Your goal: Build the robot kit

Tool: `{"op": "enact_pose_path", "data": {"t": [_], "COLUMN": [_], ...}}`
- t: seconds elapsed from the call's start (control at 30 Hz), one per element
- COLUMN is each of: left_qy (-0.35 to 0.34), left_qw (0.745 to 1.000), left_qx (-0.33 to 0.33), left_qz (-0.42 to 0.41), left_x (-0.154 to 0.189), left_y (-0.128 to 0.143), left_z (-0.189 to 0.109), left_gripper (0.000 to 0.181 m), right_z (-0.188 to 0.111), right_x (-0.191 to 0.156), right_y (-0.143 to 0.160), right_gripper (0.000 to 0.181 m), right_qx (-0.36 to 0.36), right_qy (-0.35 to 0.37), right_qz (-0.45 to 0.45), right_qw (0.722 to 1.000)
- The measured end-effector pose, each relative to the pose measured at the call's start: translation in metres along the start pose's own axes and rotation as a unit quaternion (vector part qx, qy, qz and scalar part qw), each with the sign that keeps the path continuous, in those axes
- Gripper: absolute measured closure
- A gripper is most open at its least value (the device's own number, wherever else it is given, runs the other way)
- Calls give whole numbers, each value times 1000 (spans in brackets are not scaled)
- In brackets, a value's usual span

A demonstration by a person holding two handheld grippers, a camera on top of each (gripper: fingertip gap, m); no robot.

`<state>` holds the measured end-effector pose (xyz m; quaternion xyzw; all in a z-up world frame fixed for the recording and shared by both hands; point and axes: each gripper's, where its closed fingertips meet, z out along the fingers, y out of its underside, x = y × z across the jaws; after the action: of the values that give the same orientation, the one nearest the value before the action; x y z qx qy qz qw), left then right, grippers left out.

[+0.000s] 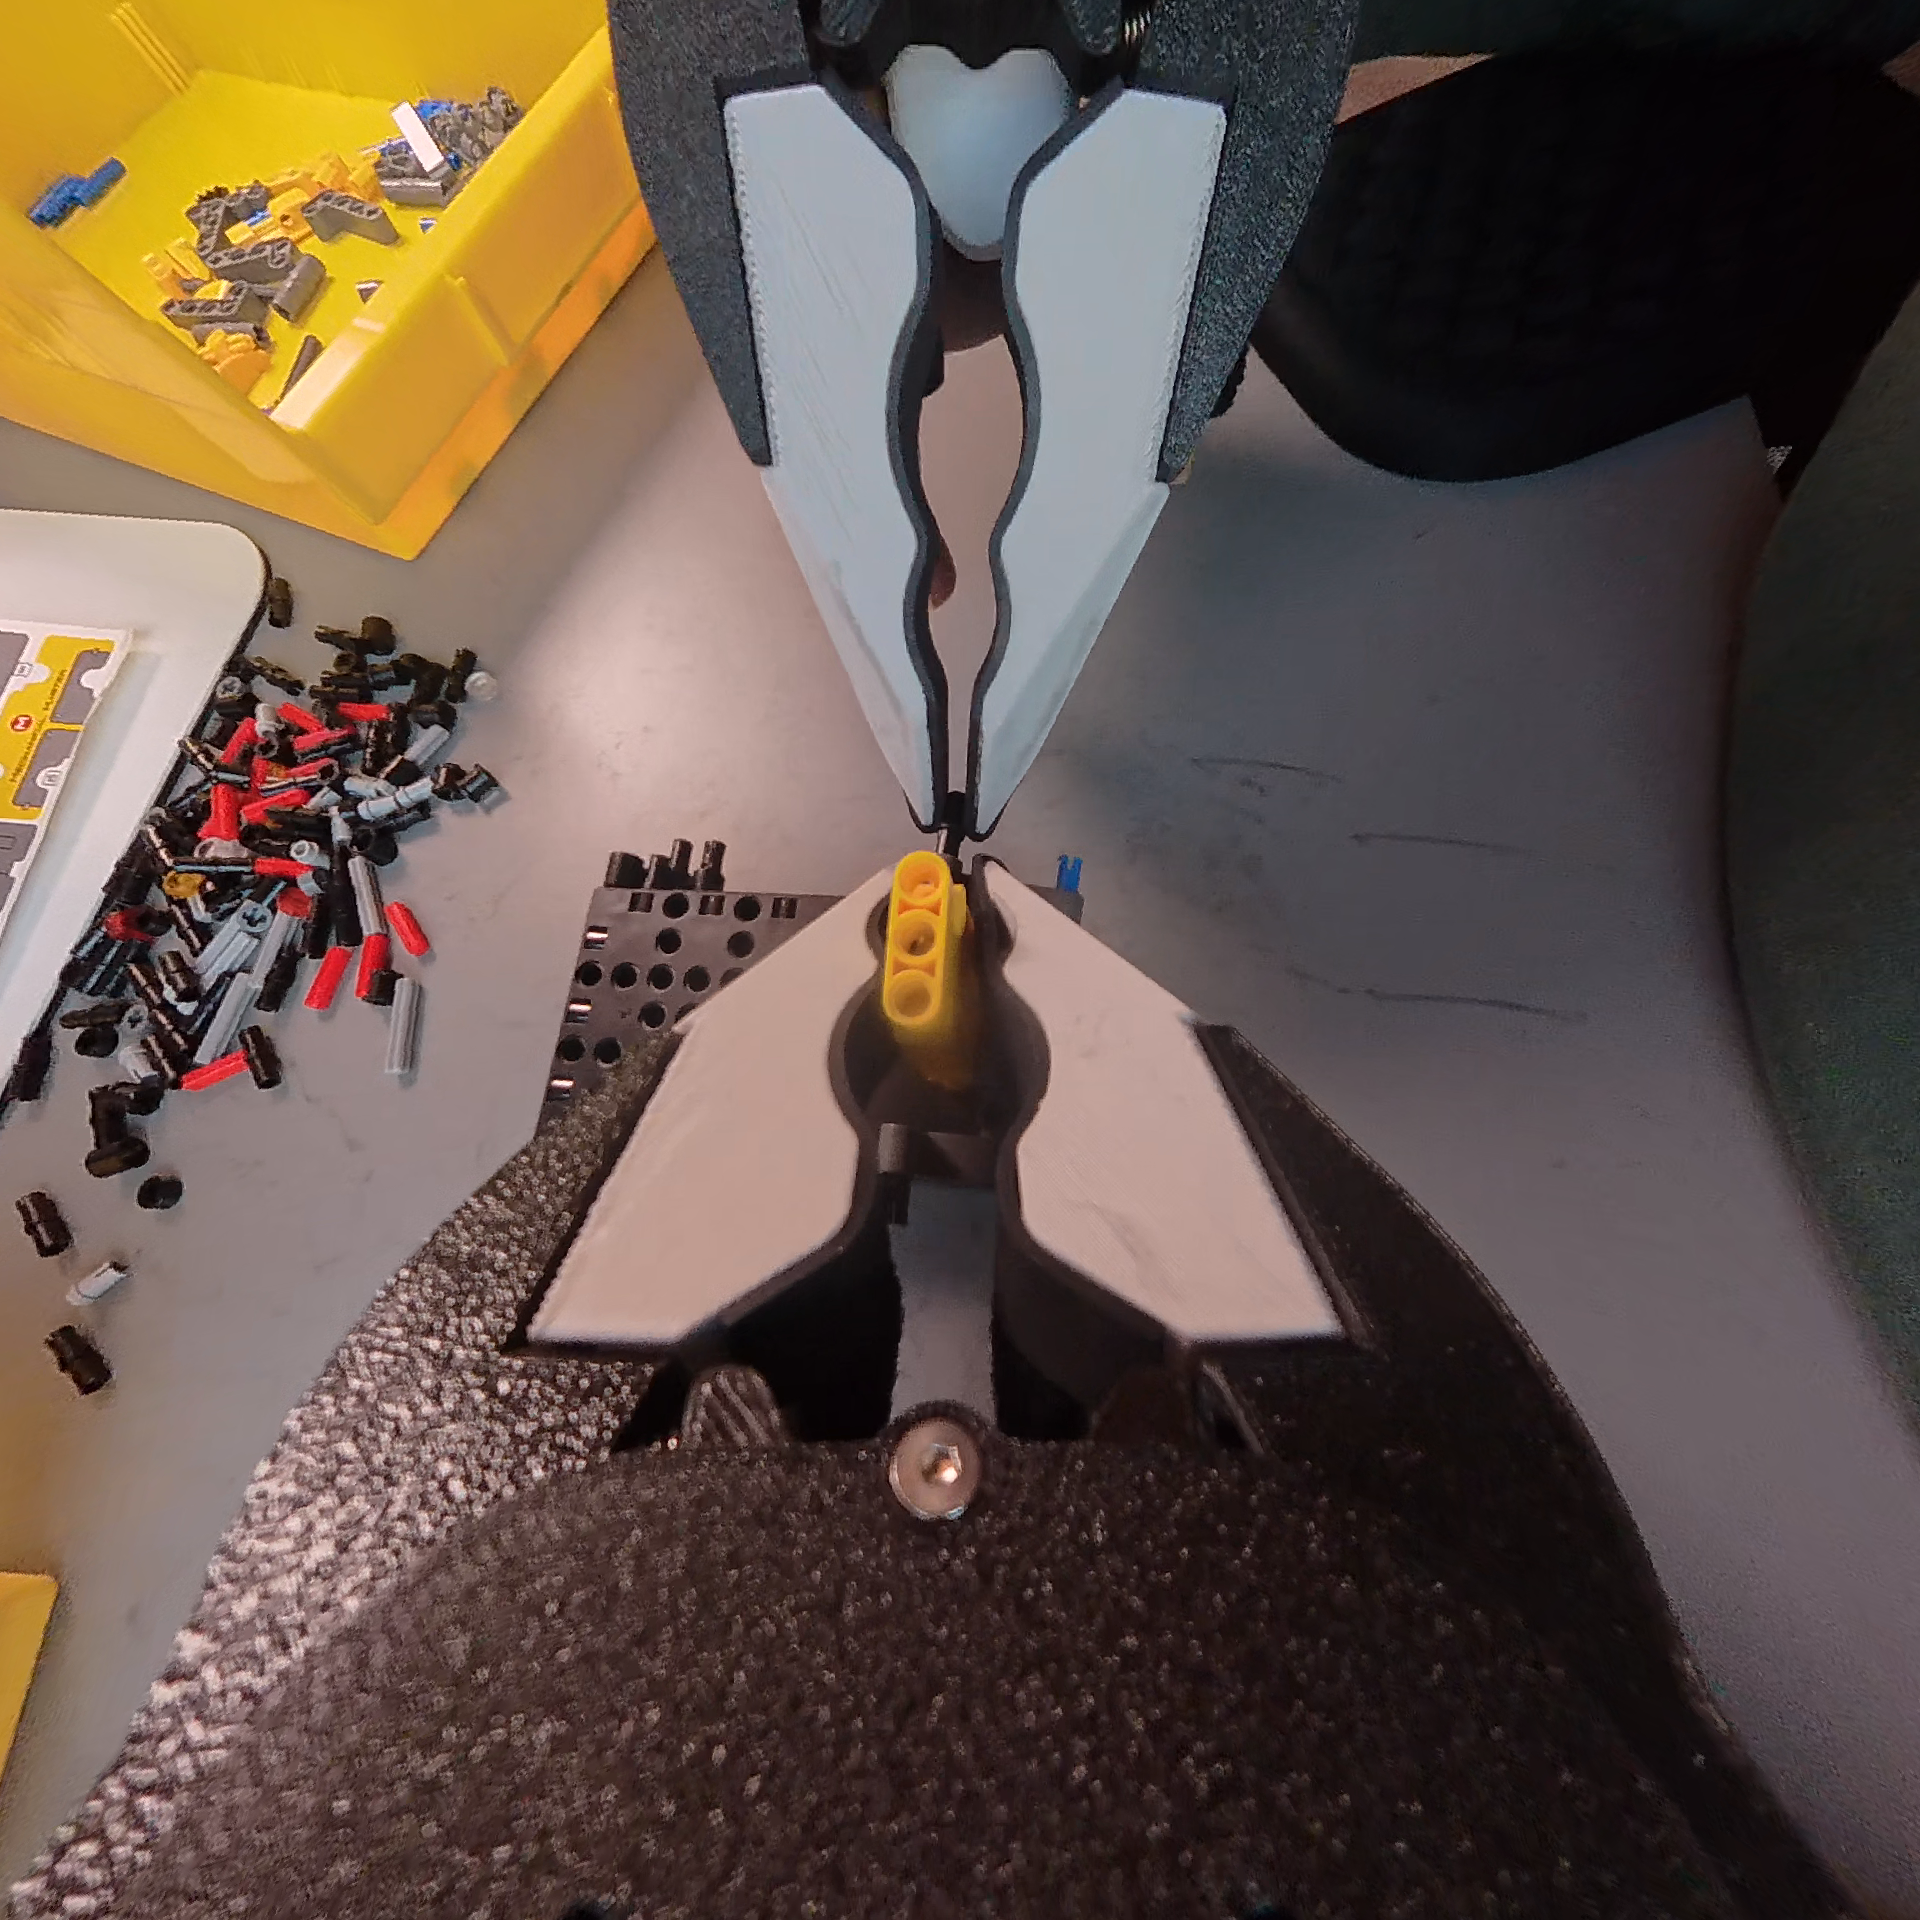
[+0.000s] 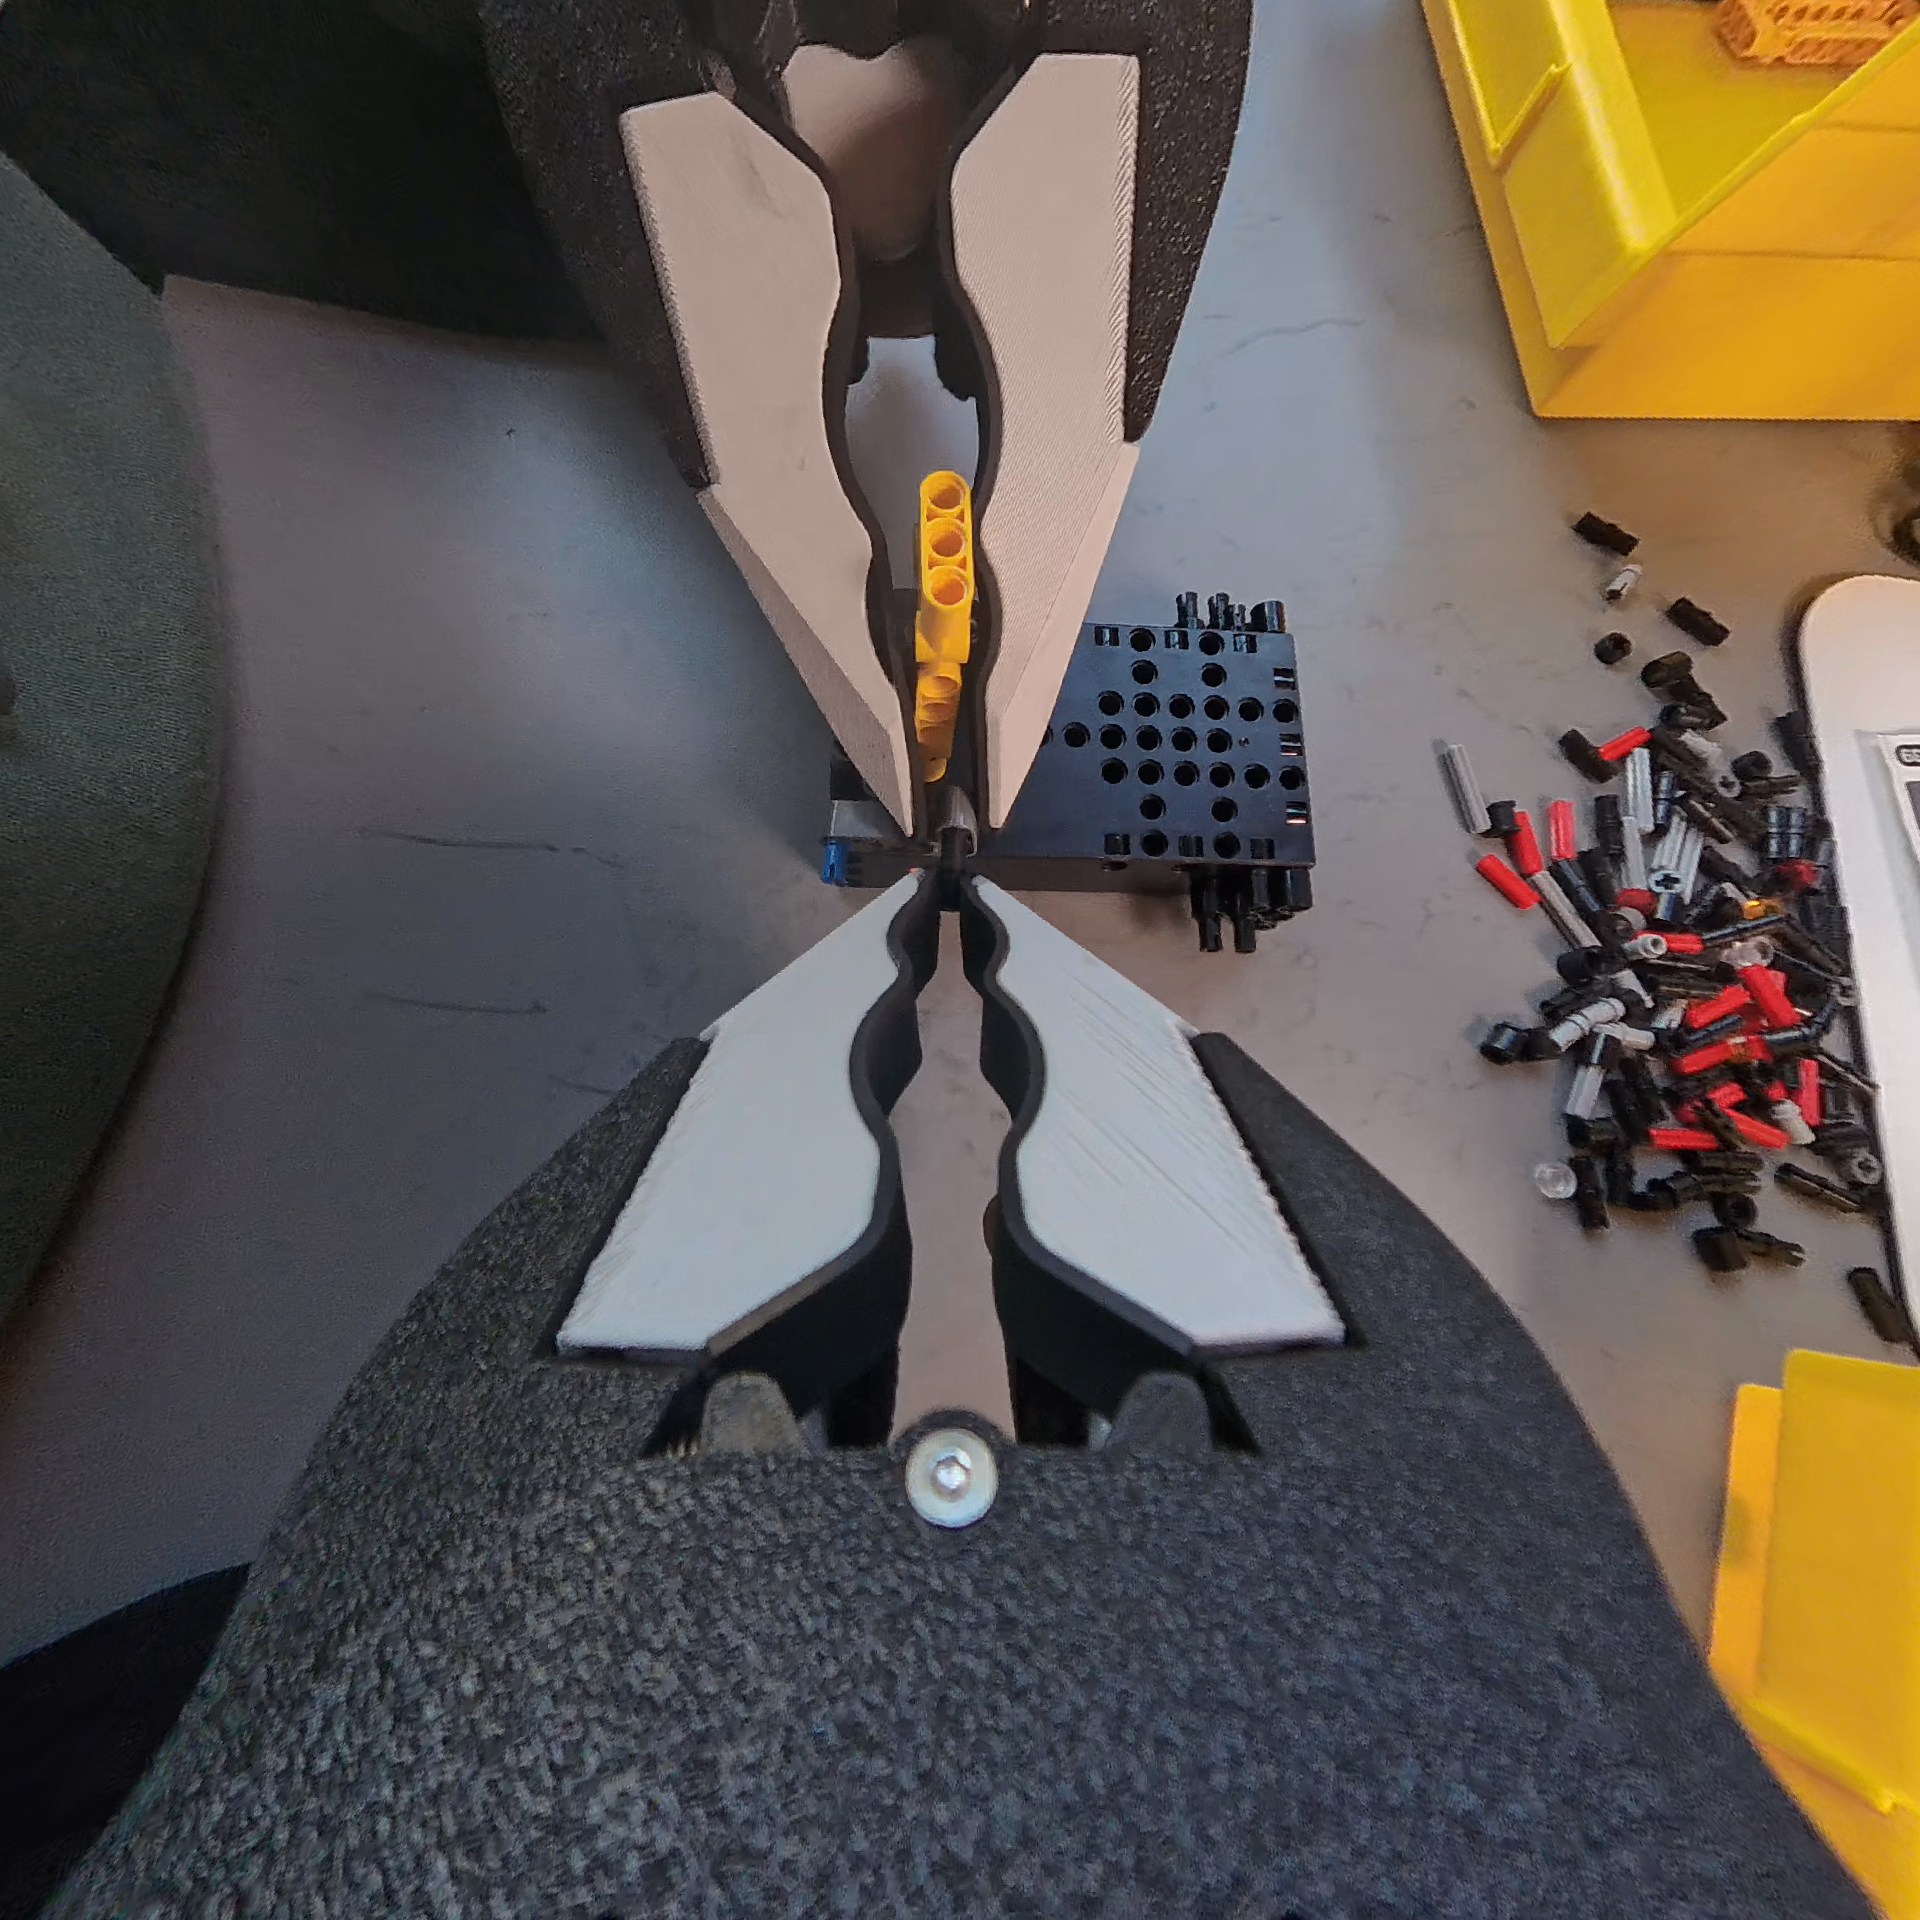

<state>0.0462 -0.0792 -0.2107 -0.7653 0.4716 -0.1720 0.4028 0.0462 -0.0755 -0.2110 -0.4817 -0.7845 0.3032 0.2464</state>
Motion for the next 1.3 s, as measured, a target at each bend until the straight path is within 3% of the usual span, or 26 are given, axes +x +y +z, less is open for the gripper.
{"op": "enact_pose_path", "data": {"t": [0.3, 0.67, 0.87, 0.97, 1.07, 1.2, 1.3], "left_qy": [-17, 4, 23, 23, 9, -33, -43], "left_qw": [1000, 999, 998, 992, 985, 983, 984], "left_qx": [-25, -2, 19, 83, 143, 164, 162], "left_qz": [4, -38, -61, -88, -96, -77, -65], "left_x": [-1, 2, 4, -2, -8, -14, -14], "left_y": [2, 1, -1, -22, -45, -56, -56], "left_z": [0, -1, -3, -15, -28, -37, -38], "left_gripper": [173, 173, 170, 159, 167, 178, 175], "right_z": [0, 2, -22, -41, -54, -56, -56], "right_x": [2, 5, 16, 20, 25, 20, 16], "right_y": [-1, -15, -23, -40, -53, -62, -63], "right_gripper": [179, 179, 179, 179, 179, 179, 178], "right_qx": [-15, -2, 135, 249, 331, 353, 353], "right_qy": [-16, -30, -23, -30, -42, -56, -56], "right_qz": [37, 55, 166, 223, 272, 270, 254], "right_qw": [999, 998, 976, 942, 903, 894, 899]}}
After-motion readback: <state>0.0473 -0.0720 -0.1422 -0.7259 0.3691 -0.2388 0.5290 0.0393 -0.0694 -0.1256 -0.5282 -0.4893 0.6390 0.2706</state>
